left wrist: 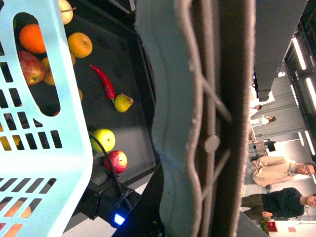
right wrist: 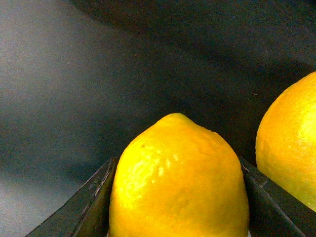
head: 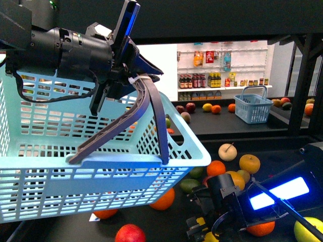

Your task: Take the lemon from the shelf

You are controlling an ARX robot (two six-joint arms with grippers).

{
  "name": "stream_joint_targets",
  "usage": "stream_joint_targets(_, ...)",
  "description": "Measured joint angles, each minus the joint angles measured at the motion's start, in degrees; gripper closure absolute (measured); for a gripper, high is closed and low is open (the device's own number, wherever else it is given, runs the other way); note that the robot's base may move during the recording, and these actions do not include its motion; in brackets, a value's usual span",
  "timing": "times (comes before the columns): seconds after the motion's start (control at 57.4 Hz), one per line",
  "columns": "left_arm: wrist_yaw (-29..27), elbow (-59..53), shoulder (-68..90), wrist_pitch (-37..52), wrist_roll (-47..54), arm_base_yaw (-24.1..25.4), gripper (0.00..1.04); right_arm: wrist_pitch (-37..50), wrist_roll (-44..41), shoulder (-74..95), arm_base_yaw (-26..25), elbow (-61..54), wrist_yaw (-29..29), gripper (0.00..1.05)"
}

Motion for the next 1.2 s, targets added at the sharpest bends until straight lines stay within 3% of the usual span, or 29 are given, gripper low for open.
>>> stream_joint_targets(0.331, 0.00, 0.00, 0.00, 0.02, -0.02, 0.00, 0.96, 4.04, 1.16, -7.54, -1.86, -11.54, 0.22, 0.42)
stream_joint_targets(0.679, -0.02, 0.00, 0.00, 0.02, 0.00, 0.00, 0.96, 12.98, 3.19, -32.30, -10.58, -32.11, -2.14, 0.42)
stream_joint_targets(0.957, 0.02, 0.00, 0.00, 0.02, 0.00, 0.00, 0.96, 12.48, 10.99, -49.83, -13.64, -39.74, -10.23, 0.42)
stream_joint_targets(1.201, 0.00, 0.00, 0.00, 0.02, 0.00, 0.02, 0.96, 10.86, 22.82, -60.70, -8.61, -39.67, -19.34, 0.42)
